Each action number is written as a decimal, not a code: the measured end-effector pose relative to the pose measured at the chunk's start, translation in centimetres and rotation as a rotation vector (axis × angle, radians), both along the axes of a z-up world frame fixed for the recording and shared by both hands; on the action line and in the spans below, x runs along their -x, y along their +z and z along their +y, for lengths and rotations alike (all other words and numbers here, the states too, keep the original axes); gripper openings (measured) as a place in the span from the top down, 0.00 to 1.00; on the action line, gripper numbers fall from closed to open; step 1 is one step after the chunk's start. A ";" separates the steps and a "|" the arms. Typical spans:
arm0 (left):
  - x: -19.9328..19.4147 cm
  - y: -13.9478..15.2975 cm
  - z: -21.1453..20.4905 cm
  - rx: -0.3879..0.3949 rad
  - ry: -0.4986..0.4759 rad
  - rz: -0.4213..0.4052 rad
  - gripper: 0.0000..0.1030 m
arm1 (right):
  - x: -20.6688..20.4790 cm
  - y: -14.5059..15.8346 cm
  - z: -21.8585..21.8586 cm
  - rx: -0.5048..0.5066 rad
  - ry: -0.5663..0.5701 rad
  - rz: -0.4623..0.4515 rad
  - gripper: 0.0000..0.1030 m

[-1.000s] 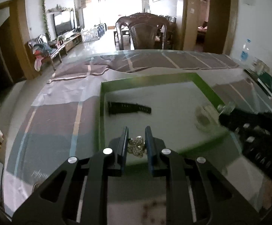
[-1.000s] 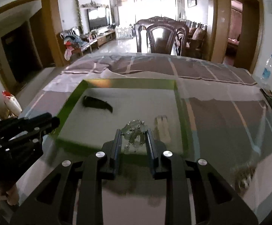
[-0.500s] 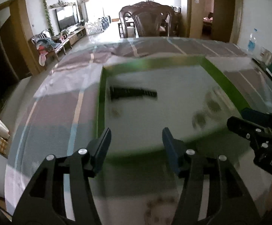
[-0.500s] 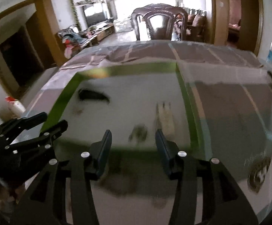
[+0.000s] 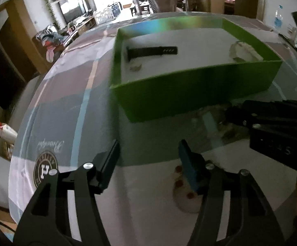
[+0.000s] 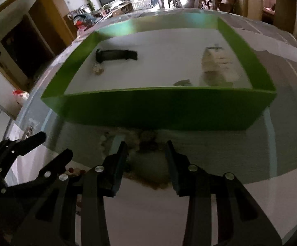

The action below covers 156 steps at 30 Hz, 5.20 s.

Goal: Organize jewelry

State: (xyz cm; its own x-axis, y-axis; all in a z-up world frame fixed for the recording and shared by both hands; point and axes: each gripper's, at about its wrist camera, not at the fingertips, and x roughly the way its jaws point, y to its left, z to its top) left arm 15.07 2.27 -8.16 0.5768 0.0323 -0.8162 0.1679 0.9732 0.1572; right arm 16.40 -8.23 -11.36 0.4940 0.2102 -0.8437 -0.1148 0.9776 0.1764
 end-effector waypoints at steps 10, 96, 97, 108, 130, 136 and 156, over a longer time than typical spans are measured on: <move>1.9 -0.4 2.2 0.070 0.015 0.013 0.39 | 4.1 0.0 -0.7 0.068 0.048 0.026 0.62; 7.9 -2.0 4.4 0.073 0.127 -0.059 0.58 | 12.6 -0.9 -7.6 0.181 -0.197 -0.127 0.65; 7.9 -2.0 4.4 0.073 0.127 -0.061 0.58 | 12.6 -0.9 -7.6 0.182 -0.196 -0.129 0.65; 8.1 -2.1 4.0 0.049 0.134 -0.077 0.53 | 12.8 -0.9 -7.4 0.190 -0.192 -0.139 0.64; 8.6 -2.3 2.7 0.002 0.104 -0.111 0.66 | 13.2 -1.1 -6.8 0.200 -0.176 -0.174 0.69; 8.8 -2.2 2.0 -0.006 0.059 -0.106 0.84 | 13.4 -1.0 -6.2 0.176 -0.137 -0.186 0.87; 9.9 -2.1 1.1 0.018 0.010 -0.089 0.91 | 13.1 -1.2 -6.4 0.135 -0.123 -0.185 0.91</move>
